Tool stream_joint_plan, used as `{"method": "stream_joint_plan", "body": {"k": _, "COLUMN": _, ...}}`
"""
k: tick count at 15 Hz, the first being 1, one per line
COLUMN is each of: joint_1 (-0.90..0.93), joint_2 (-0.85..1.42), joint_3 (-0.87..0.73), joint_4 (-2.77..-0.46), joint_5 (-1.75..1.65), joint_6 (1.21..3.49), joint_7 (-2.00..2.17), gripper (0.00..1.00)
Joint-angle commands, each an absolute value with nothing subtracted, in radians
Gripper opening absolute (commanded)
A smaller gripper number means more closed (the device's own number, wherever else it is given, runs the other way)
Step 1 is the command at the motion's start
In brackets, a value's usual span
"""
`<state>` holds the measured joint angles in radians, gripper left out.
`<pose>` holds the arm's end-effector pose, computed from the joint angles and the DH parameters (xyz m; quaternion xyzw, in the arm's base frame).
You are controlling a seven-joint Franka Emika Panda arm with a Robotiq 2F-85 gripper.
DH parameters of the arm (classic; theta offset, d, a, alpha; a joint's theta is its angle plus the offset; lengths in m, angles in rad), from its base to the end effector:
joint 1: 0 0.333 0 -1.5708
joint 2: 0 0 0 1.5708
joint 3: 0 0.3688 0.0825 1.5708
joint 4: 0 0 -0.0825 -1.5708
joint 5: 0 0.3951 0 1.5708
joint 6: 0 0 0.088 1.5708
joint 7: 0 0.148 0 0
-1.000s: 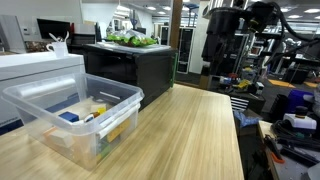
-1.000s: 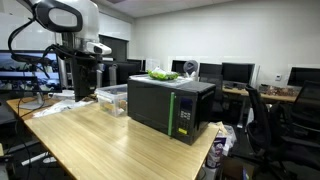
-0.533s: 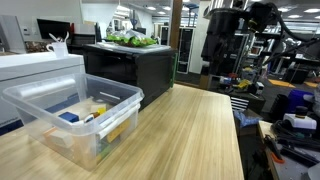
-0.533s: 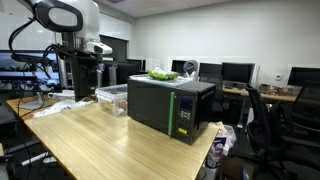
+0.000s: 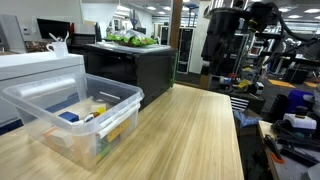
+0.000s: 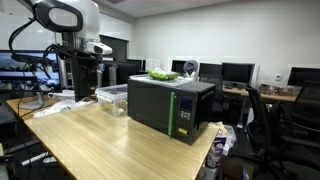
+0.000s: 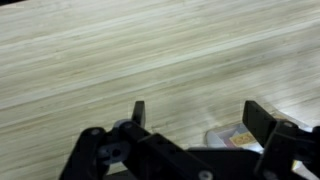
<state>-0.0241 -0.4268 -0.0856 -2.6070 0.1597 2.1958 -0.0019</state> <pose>0.3834 -0.0306 0.3983 -0.9919 0.0961 -0.0106 0.0822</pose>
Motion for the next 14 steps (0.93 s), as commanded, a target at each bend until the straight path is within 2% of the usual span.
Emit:
{"method": "stream_joint_plan", "body": {"k": 1, "joint_1": -0.030, "joint_2": -0.427, "joint_3": -0.080, "joint_4": -2.606, "joint_5": 0.162, "joint_6": 2.193, "joint_7": -0.004, "gripper": 1.00}}
{"method": "stream_joint_plan", "body": {"k": 14, "joint_1": -0.086, "joint_2": -0.401, "joint_3": -0.107, "joint_4": -2.591, "joint_5": 0.141, "joint_6": 2.195, "joint_7": 0.013, "gripper": 1.00}}
